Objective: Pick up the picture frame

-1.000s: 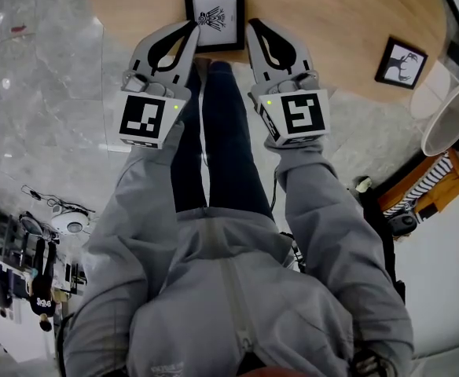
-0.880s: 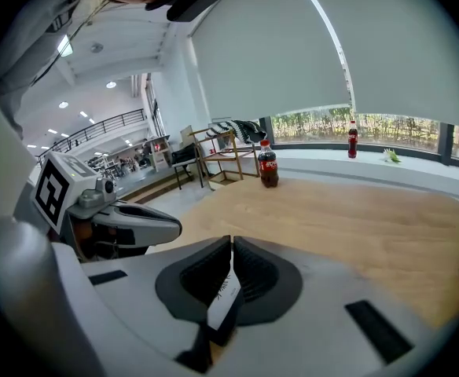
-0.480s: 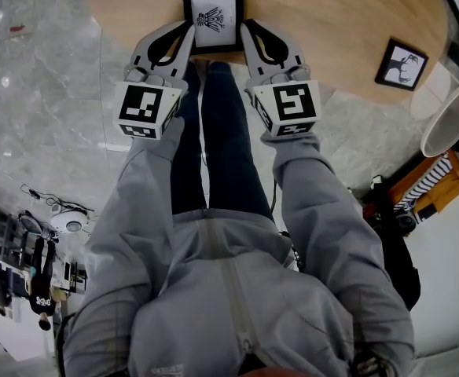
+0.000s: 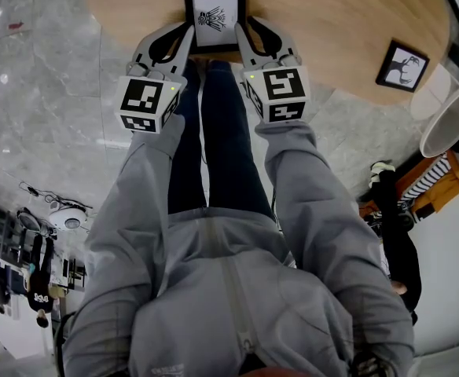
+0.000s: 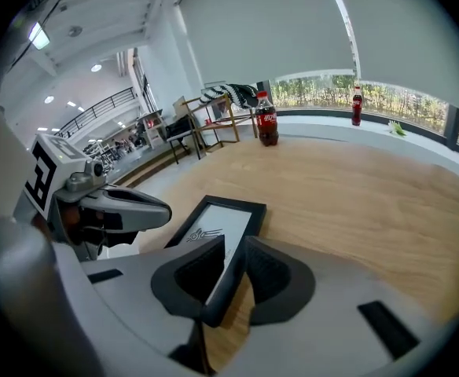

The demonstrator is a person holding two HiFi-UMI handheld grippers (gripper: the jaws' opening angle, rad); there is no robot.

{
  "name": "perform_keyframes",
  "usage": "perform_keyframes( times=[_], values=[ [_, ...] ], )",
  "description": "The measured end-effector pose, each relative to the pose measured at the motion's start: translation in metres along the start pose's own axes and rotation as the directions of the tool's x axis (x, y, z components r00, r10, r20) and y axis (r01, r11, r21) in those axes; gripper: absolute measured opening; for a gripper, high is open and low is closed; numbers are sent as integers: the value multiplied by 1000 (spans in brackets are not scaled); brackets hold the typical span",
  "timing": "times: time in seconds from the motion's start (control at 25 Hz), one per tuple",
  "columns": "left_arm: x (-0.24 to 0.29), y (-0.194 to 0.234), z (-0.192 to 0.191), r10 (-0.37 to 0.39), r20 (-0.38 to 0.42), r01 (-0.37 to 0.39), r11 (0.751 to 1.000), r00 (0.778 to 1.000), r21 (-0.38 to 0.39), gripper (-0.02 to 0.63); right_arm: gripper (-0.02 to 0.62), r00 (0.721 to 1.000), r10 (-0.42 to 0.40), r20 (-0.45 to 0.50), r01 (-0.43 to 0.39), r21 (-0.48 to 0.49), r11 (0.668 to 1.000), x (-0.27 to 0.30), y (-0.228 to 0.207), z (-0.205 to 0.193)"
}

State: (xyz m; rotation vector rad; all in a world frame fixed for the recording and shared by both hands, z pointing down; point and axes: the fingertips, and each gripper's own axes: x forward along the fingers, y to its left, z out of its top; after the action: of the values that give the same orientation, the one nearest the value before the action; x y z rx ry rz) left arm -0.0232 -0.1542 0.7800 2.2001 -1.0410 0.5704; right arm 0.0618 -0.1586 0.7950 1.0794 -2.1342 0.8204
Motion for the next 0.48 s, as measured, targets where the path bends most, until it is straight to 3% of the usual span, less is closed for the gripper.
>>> perform_keyframes(
  times=[0.08,0.12,0.48],
  values=[
    [0,1,-2,-1,-8,1,1000,1000,-10,18,149,1000,-7,-21,8,20,1000,4,-2,-3],
    [0,1,-3,-1,-11,1,1000,1000,-15,18,158,999,-12,-30,13,31,999,6,-3,-4],
    [1,5,-10,3,-24,-3,999,1000,-33,18,145,996,-44,-84,52,105,993,19,-12,-13]
  ],
)
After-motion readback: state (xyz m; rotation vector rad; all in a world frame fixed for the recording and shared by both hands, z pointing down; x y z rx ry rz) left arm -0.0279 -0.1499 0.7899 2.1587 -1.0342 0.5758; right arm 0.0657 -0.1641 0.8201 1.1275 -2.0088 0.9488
